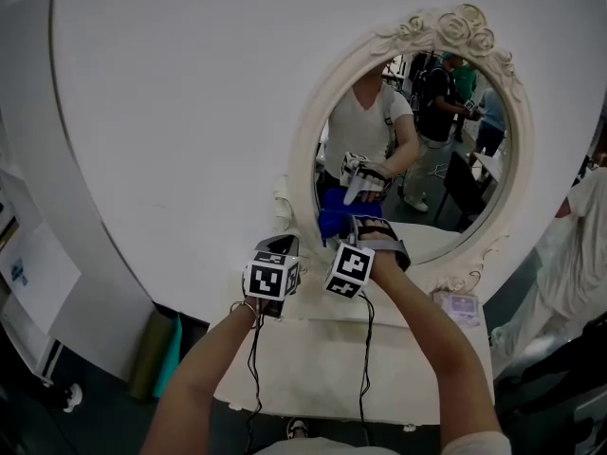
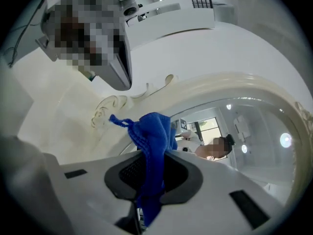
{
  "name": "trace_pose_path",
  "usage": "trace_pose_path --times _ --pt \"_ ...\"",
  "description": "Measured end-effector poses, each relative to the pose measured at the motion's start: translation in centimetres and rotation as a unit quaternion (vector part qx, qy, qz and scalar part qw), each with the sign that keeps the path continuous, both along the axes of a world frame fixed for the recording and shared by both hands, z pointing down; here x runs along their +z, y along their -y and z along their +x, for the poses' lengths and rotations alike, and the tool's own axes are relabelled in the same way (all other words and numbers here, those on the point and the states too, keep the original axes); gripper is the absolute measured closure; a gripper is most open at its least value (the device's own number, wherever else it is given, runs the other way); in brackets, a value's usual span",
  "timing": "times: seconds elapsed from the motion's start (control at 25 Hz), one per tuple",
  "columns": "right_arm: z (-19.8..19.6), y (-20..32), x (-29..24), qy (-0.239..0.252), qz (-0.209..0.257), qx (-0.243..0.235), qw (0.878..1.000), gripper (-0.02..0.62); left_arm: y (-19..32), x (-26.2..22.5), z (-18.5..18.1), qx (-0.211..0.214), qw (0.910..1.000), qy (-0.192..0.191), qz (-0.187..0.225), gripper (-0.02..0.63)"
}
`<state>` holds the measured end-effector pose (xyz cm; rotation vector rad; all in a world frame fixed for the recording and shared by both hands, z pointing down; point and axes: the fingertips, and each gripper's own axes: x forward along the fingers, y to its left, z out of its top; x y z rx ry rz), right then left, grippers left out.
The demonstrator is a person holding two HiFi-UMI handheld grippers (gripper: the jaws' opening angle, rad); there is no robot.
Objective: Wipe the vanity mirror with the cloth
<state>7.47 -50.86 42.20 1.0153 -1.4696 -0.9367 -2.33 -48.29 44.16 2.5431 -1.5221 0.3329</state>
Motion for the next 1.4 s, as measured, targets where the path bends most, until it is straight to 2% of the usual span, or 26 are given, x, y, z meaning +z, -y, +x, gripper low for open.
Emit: trace_pose_path --times 0.2,0.48,0.64,0.8,0.92,1.08,1.28,1.4 --pt "1.1 -0.2 4.8 -0.005 -0.029 0.005 1.0 0.529 -0.6 3.8 0.9 0.007 0.9996 -0.002 -0.026 0.603" --pt "2.1 -0.5 8.2 0.02 -0.065 0.014 0.998 0.529 -1.5 7.6 2.1 0.016 0.9987 0.006 -0.049 0.601" --pt "2.3 -0.8 7.8 0.027 -0.061 0.01 0.998 0.529 -1.4 7.4 2.4 0.02 0.9987 0.011 -0.045 0.602" --pt "2.6 -1.3 6.1 0.046 -0.058 0.007 0.997 0.529 -0.9 4.8 3.2 0.029 0.9993 0.002 -0.024 0.603" --pt "3.0 -2.1 3.3 0.066 -0.048 0.006 0.997 0.529 -0.8 1.5 4.2 0.039 0.9992 -0.001 0.005 0.602" --pt "4.9 -2.5 -3.4 0.091 -0.017 0.013 0.996 0.529 -0.5 -5.1 6.5 0.066 0.9958 0.002 0.063 0.602" --pt "8.0 -3.1 -14.9 0.098 0.055 0.026 0.993 0.529 -0.6 -14.9 8.3 0.081 0.9889 -0.007 0.124 0.602" --pt "10.0 -3.5 -22.4 0.082 0.104 0.037 0.991 0.529 -0.2 -21.0 9.2 0.078 0.9839 -0.004 0.16 0.603"
